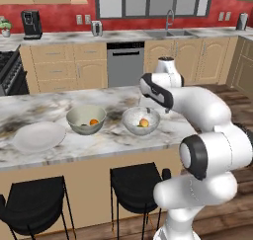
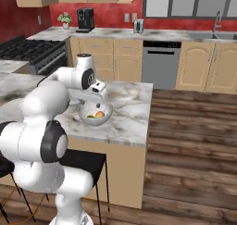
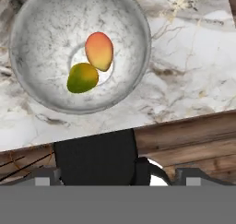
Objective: Take the fruits from the plate on the dining counter and place two fruits in each bowl.
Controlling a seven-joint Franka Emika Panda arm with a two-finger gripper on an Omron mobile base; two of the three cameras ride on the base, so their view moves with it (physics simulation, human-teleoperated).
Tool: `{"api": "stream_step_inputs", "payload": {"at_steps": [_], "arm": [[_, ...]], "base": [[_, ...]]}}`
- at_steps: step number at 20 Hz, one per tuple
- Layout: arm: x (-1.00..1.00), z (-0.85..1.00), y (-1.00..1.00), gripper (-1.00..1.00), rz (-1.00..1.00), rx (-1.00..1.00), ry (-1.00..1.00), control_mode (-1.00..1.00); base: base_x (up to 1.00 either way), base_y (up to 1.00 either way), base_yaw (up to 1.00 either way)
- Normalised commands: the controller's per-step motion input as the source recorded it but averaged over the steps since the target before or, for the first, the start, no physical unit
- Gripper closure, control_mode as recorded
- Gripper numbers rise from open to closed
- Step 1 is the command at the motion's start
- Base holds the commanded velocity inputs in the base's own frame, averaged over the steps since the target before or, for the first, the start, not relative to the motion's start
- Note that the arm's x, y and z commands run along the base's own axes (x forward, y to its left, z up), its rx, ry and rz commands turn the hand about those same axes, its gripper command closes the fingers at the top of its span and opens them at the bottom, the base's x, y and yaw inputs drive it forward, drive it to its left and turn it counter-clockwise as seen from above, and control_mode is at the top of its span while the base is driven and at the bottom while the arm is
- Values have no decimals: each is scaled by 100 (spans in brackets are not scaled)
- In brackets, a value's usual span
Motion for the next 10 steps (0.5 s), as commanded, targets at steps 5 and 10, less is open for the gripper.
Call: {"api": "stream_step_inputs", "payload": {"at_steps": [5,10], "arm": [[-100,97,-13,-100,7,0,2,-100],[-100,46,-26,-100,6,0,0,-100]], "base": [[0,0,0],[0,0,0]]}}
